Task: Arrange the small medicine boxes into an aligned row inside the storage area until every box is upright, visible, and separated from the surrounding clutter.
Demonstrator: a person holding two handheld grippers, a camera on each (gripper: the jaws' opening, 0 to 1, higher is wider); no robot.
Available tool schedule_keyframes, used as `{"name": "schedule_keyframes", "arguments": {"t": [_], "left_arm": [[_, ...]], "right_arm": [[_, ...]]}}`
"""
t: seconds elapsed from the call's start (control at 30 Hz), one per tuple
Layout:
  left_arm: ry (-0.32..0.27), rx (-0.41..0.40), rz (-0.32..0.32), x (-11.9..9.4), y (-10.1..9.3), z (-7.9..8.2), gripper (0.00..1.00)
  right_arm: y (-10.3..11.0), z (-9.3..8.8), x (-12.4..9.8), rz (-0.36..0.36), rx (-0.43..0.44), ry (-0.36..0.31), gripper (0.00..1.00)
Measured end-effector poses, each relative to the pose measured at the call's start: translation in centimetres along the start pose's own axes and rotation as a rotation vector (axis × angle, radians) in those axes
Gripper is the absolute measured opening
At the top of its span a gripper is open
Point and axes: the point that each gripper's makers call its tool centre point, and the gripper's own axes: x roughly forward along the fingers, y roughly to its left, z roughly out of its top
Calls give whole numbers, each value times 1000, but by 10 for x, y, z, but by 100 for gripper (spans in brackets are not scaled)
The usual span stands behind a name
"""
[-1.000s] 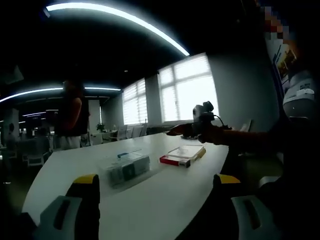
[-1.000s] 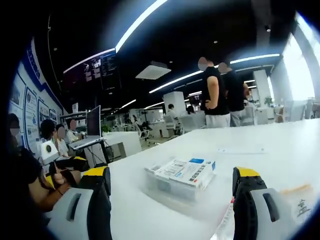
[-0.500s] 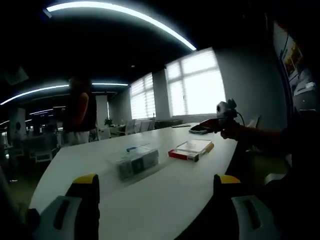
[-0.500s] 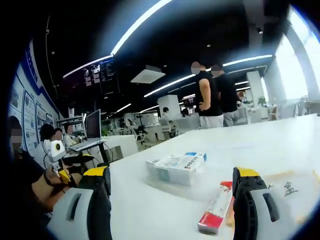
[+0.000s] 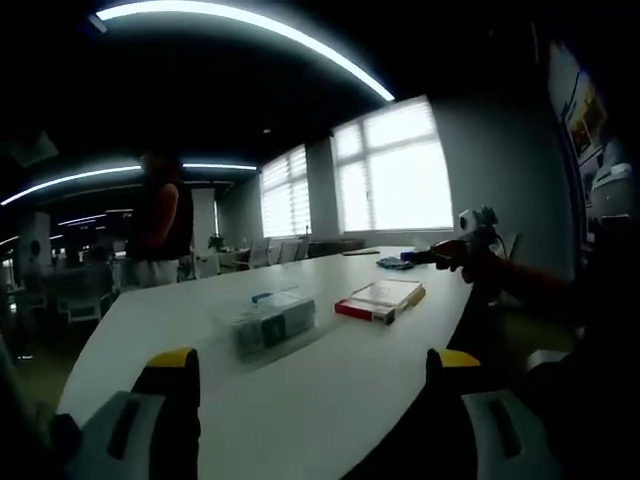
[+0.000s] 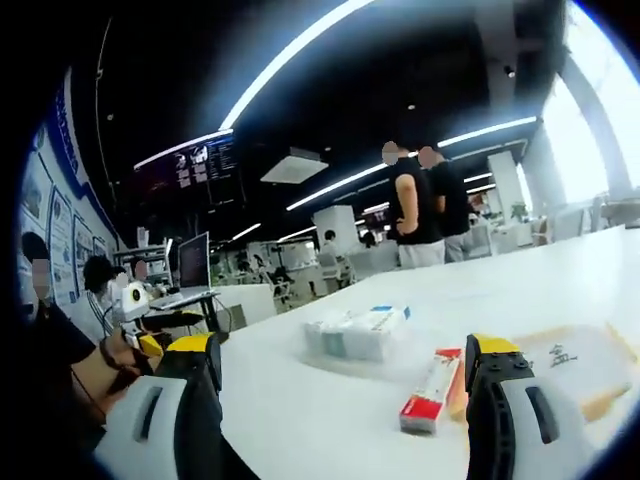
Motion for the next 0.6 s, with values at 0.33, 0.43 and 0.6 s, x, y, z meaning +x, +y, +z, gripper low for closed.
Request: {"name": "schedule_keyframes", "arguments": {"t": [0.33, 0.43, 0.6], "left_arm": [[4, 0, -15, 3, -8, -2, 93], [6, -1, -18, 3, -9, -3, 93], [3, -1, -25, 3, -12, -1, 93]], "right_arm": [[0, -13, -19, -36, -28, -4, 100], [-1, -16, -24, -40, -11, -6, 100], [0, -17, -32, -42, 14, -19, 100]]}}
